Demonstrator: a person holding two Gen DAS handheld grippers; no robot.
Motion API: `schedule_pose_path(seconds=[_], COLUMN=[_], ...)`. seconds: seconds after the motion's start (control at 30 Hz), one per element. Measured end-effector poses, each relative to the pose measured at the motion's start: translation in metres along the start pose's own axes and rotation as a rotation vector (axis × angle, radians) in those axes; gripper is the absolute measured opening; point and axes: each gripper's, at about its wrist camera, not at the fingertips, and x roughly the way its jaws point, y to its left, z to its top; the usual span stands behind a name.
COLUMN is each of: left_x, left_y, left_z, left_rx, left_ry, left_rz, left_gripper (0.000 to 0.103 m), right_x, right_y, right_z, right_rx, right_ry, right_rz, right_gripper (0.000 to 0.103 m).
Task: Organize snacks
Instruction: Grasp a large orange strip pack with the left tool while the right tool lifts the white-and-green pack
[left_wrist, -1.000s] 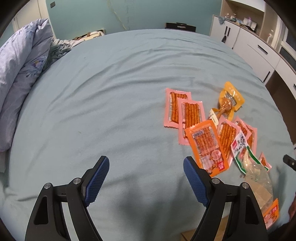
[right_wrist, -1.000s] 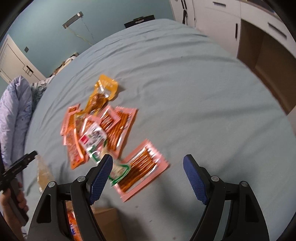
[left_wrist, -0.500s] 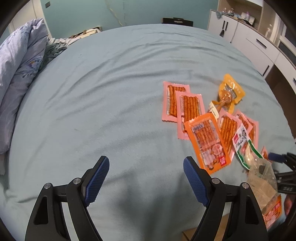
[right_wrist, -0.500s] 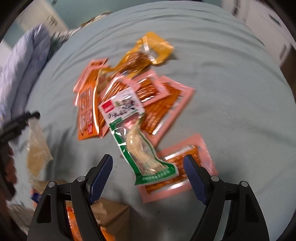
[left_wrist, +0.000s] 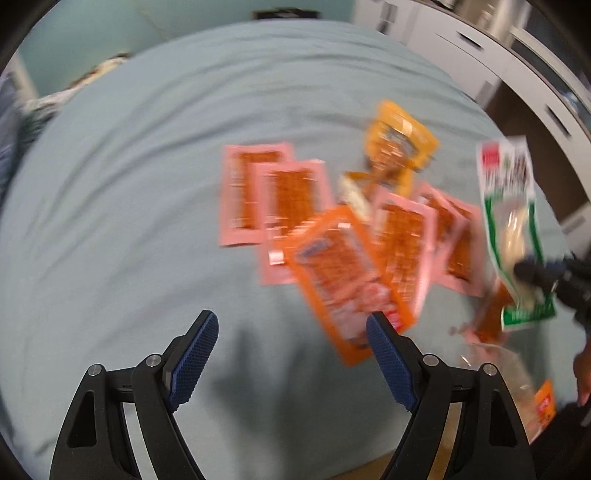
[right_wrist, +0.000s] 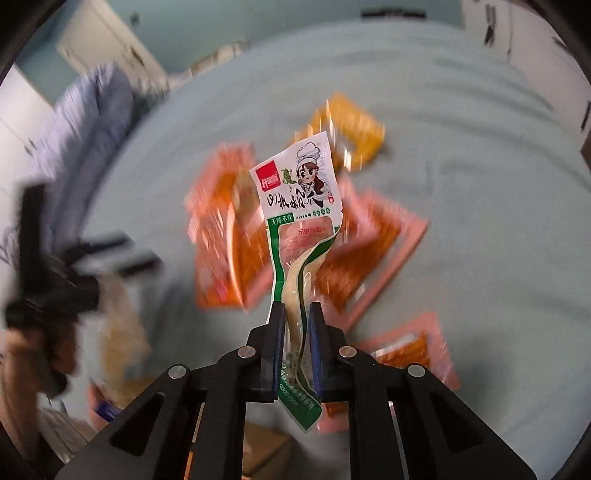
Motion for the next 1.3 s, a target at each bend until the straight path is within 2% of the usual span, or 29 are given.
schedule_pose_path(seconds=[0.07, 0.13, 0.23, 0.27, 0.33, 0.4, 0.47, 0.5, 0.53, 0.57, 0.73, 0.87, 0.97, 1.1, 1.2, 1.3], left_x=[0.014, 0.031, 0.054, 0.059, 0.062, 0.061, 0.055, 0.053, 0.051, 0.049, 0.031, -0.009, -0.053, -0.102, -0.127, -0.147], left_y=[-0.011, -0.02, -0.022, -0.021, -0.023, -0.025, -0.023, -0.019, -0.014, -0.01, 0.007, 0.022, 0.029, 0.031, 0.028, 0.021], left_z=[0.008, 0.016, 0.027, 0.029, 0.032, 0.033, 0.033, 0.033, 0.032, 0.03, 0.011, -0.01, -0.026, -0.056, -0.079, -0.101], left_rx=[0.036, 0.051, 0.011, -0.006, -0.014, -0.004, -0.01, -0.025, -0.047, -0.069, -0.151, -0.194, -0.217, -0.231, -0.212, -0.215], left_ry=[0.033, 0.069, 0.116, 0.121, 0.101, 0.092, 0.079, 0.081, 0.084, 0.086, 0.067, 0.004, -0.088, -0.182, -0.247, -0.313], left_rz=[-0.033, -0.049, -0.07, -0.084, -0.085, -0.091, -0.123, -0.137, -0.148, -0.148, -0.132, -0.109, -0.105, -0.169, -0.186, -0.233], left_gripper=[0.083, 0.084, 0.085, 0.09, 0.092, 0.082, 0.054, 0.05, 0.043, 0.038, 0.035, 0.035, 0.035, 0.035, 0.035, 0.035], right_x=[-0.011, -0.013, -0.006, -0.002, 0.001, -0.006, -0.008, -0.009, -0.01, -0.009, -0.016, -0.033, -0.051, -0.076, -0.093, -0.109], right_y=[-0.003, -0.008, -0.006, -0.007, -0.005, -0.005, 0.0, 0.001, 0.002, 0.0, 0.0, 0.005, 0.006, 0.011, 0.018, 0.024], right_z=[0.003, 0.001, -0.008, -0.009, -0.007, -0.008, -0.008, -0.006, -0.006, -0.006, -0.016, -0.03, -0.042, -0.066, -0.085, -0.109], right_rx=[0.022, 0.04, 0.051, 0.053, 0.059, 0.054, 0.039, 0.035, 0.037, 0.04, 0.055, 0.068, 0.078, 0.092, 0.088, 0.1], right_ry=[-0.062, -0.086, -0.091, -0.085, -0.082, -0.078, -0.087, -0.089, -0.092, -0.092, -0.102, -0.134, -0.167, -0.199, -0.233, -0.271], right_rz=[-0.004, -0.02, -0.059, -0.065, -0.072, -0.086, -0.109, -0.113, -0.114, -0.111, -0.128, -0.126, -0.125, -0.1, -0.08, -0.036], right_gripper=[0.011, 0.011, 0.011, 0.011, 0.011, 0.011, 0.011, 0.011, 0.011, 0.011, 0.011, 0.011, 0.011, 0.011, 0.011, 0.011])
